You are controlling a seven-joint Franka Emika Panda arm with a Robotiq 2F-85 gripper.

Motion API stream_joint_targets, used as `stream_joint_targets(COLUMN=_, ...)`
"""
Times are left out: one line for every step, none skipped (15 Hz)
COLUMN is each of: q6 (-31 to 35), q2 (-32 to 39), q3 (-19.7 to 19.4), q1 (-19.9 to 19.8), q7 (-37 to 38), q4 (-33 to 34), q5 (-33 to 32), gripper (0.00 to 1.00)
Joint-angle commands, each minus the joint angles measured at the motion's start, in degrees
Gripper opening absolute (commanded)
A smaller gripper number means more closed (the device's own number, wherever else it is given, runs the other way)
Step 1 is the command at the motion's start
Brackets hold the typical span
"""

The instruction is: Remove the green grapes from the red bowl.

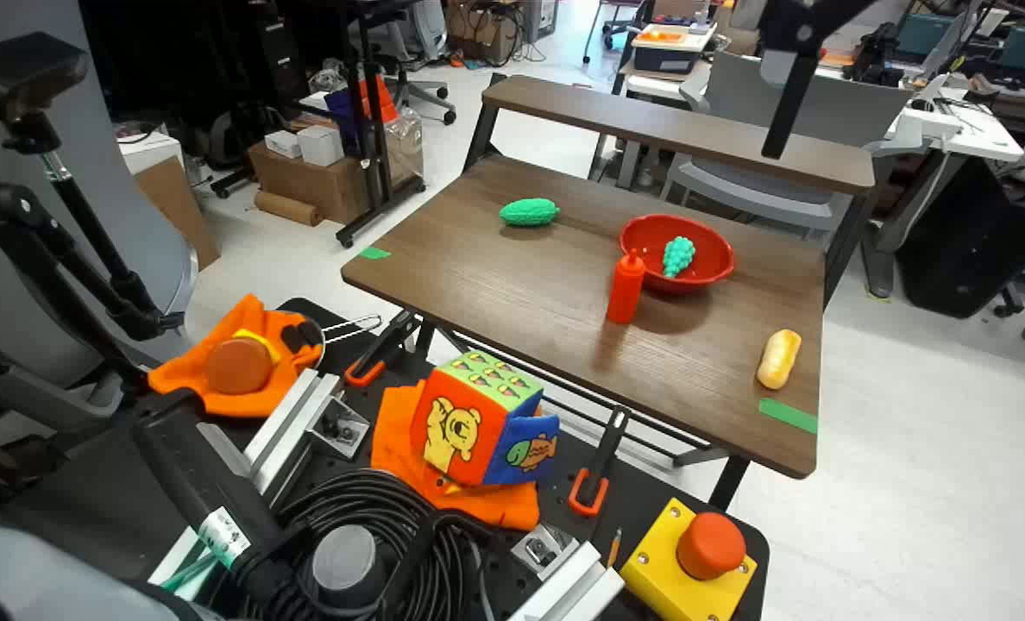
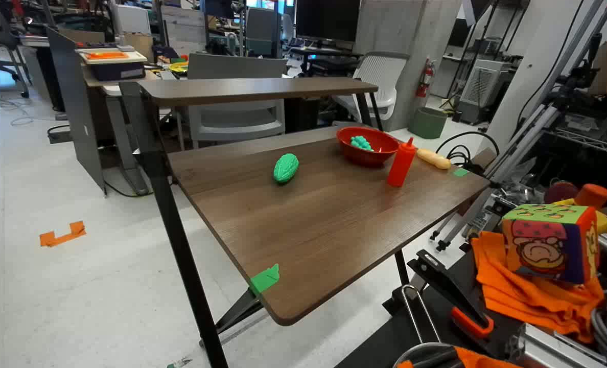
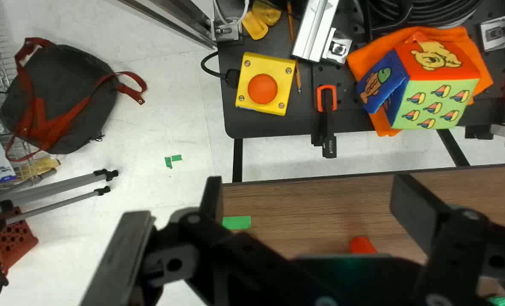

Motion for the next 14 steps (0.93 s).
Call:
stream_joint_targets(q6=-0.1, q2=0.0, q3=-0.2, q1=0.2, q7=0.1, q4=0.1, q5=-0.1, gripper=1.00)
stream_joint_targets(q6=-0.1, q2=0.0, q3=-0.2, q1=0.2, q7=0.1, q4=0.1, q5=-0.1, gripper=1.00)
stream_joint_targets(q6=-0.1, q2=0.0, q3=-0.2, q1=0.2, q7=0.1, q4=0.1, q5=-0.1, gripper=1.00)
stream_joint_targets(q6=-0.1, q2=0.0, q3=-0.2, q1=0.2, q7=0.1, q4=0.1, q5=-0.1, gripper=1.00)
stream_joint_targets(q6=-0.3, q2=0.4, q3=0.1, q1=0.5, q7=0.5, q4=0.4, q5=0.3, gripper=1.00)
stream_joint_targets(q6=-0.2, q2=1.4, q3=0.6, q1=1.2, q7=1.1, q4=1.2, q5=1.2, gripper=1.00)
stream_joint_targets(q6=-0.1, q2=2.0, q3=0.8, q1=1.5, q7=1.8, q4=1.6, q5=1.9, gripper=1.00)
stream_joint_targets(q6=0.8, q2=3.6, q3=1.4, q1=2.4, q7=3.2, q4=2.7, q5=3.1, gripper=1.00)
stream_joint_targets(q6=2.0, q2=5.0, q3=1.8, q1=3.3, q7=3.9, q4=3.6, q5=4.3, gripper=1.00)
stream_joint_targets(q6=2.8, q2=7.8, q3=2.5, q1=4.4, q7=4.9, q4=5.4, q5=5.5, gripper=1.00)
stream_joint_targets(q6=4.4, q2=9.8, q3=3.1, q1=4.9, q7=6.5, q4=6.5, q5=6.6, gripper=1.00)
stream_joint_targets(q6=6.3, q2=12.8, q3=3.5, q1=5.7, q7=7.7, q4=8.1, q5=8.1, gripper=1.00)
stream_joint_targets(q6=7.9, q2=15.5, q3=3.9, q1=6.3, q7=8.4, q4=9.5, q5=9.3, gripper=1.00)
stream_joint_targets(q6=9.9, q2=18.7, q3=4.2, q1=6.8, q7=9.3, q4=11.1, q5=10.6, gripper=1.00)
